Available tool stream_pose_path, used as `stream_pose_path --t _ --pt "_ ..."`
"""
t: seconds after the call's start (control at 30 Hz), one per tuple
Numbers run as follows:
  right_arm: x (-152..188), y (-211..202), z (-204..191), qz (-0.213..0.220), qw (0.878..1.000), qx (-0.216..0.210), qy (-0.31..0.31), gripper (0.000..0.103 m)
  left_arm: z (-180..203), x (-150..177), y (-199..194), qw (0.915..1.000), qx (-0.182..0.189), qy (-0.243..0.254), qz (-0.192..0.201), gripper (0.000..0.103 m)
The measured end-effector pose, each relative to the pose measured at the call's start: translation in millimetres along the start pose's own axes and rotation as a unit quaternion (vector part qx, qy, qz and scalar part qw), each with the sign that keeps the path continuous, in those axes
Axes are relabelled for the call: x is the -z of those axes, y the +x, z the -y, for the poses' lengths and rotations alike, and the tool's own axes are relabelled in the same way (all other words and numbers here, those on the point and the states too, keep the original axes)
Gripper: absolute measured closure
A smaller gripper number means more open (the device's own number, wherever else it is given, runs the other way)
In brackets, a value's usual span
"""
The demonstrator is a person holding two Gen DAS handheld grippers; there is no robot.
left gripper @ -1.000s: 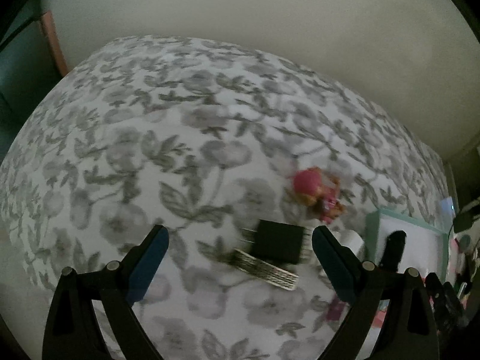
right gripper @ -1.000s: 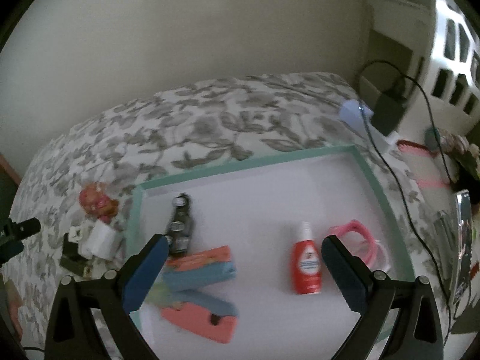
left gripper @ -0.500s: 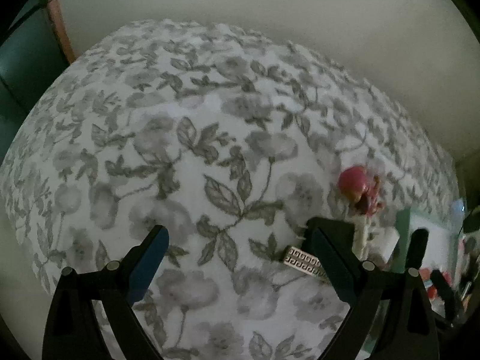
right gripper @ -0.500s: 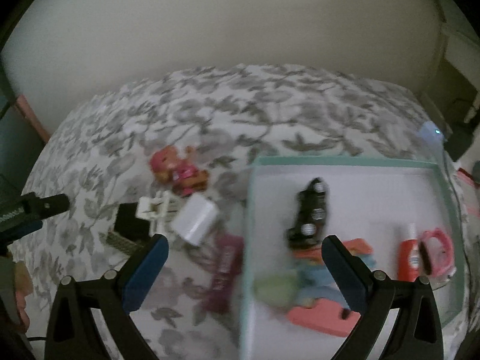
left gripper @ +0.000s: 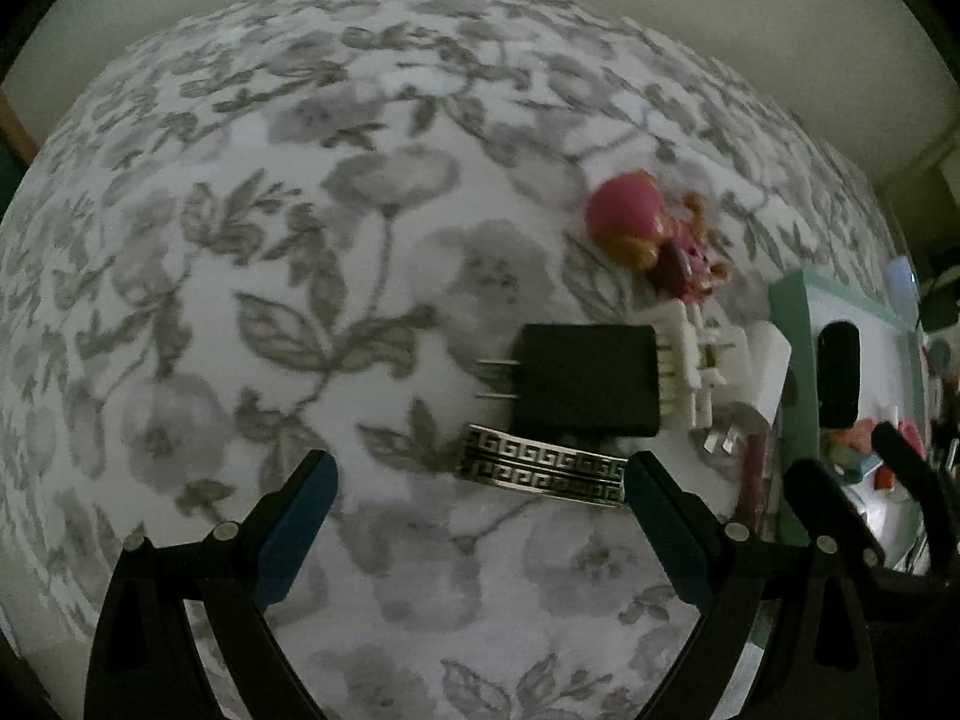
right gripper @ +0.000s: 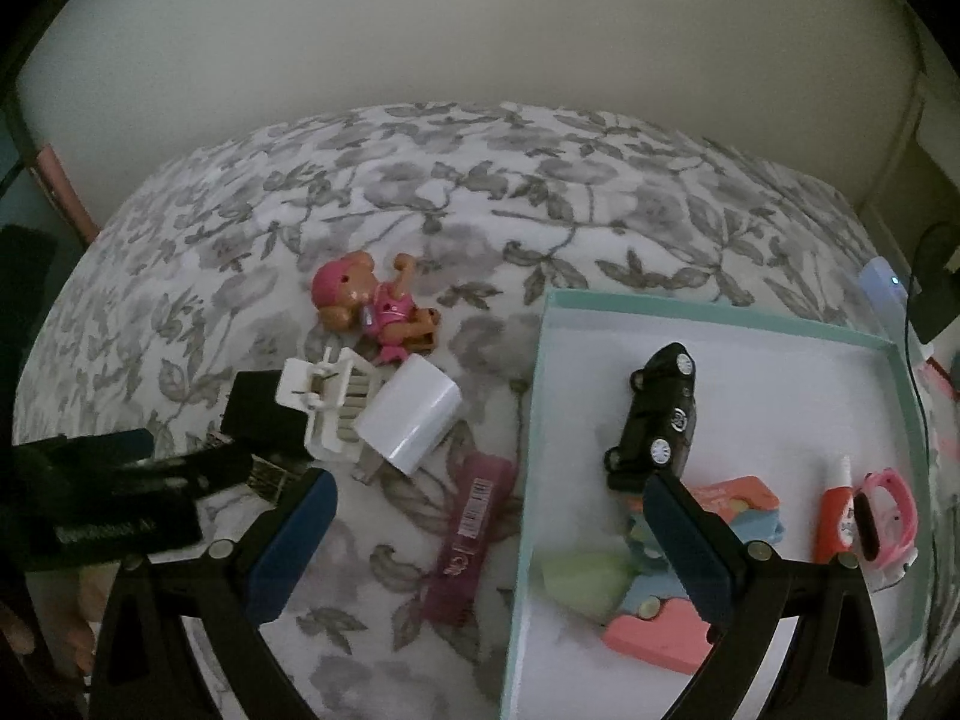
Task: Organize rigid objects
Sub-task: 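Grasp the black-and-silver patterned bracelet with the left tool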
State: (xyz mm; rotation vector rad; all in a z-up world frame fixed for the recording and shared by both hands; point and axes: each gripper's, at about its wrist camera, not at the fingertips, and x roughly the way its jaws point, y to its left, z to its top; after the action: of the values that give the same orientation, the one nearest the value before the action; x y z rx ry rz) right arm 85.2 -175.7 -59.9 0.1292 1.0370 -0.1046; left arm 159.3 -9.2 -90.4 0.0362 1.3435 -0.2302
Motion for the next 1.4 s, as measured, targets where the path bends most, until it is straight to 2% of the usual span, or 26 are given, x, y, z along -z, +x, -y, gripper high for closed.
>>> stream_pose_path --t 0.23,0.57,0.6,0.63,0.67,0.87,1.1,1.23,1.4 --pt "-1.1 -1.7 12.4 0.0 1.0 0.005 0.012 0.0 23.7 1.5 16.3 0.9989 0.005 0.041 -0.023 0.007" --pt "-1.3 -0.3 26.2 -0.005 1.0 0.007 0.028 0.0 54.1 1.3 26.4 0.997 -0.012 0.073 -0.023 0.007" --pt "-1.2 0.0 26.5 -0.006 1.0 0.007 0.028 0.0 60.0 -0.3 28.6 0.9971 -0.013 0.071 -0.022 0.008" --pt "-1.2 0.4 26.8 -0.007 1.0 0.007 0.029 0.0 60.6 -0.7 27.9 0.9973 -0.011 0.07 -0.02 0.018" --pt "-1.4 0.6 27.3 -0.007 1.0 0.008 0.03 0.0 61.4 -1.0 27.6 0.9973 -0.008 0.07 -0.02 0.02" --pt "-1.4 0.4 27.7 -0.008 0.999 0.008 0.031 0.0 60.0 2.0 24.4 0.9972 -0.006 0.071 -0.024 0.02" --pt "-1.3 2.4 22.3 -0.006 1.0 0.001 0.027 0.0 22.1 3.6 10.0 0.9993 -0.01 0.027 -0.022 0.02" --pt "-6.5 1.1 15.6 0.002 0.999 -0.027 0.034 0.0 -4.8 0.2 0.1 0.9996 -0.006 -0.026 -0.007 0.02" --pt "-14.3 -1.6 5.1 0.014 0.998 -0.043 0.036 0.0 -35.1 -3.1 -12.6 0.9966 -0.001 -0.081 0.015 0.02"
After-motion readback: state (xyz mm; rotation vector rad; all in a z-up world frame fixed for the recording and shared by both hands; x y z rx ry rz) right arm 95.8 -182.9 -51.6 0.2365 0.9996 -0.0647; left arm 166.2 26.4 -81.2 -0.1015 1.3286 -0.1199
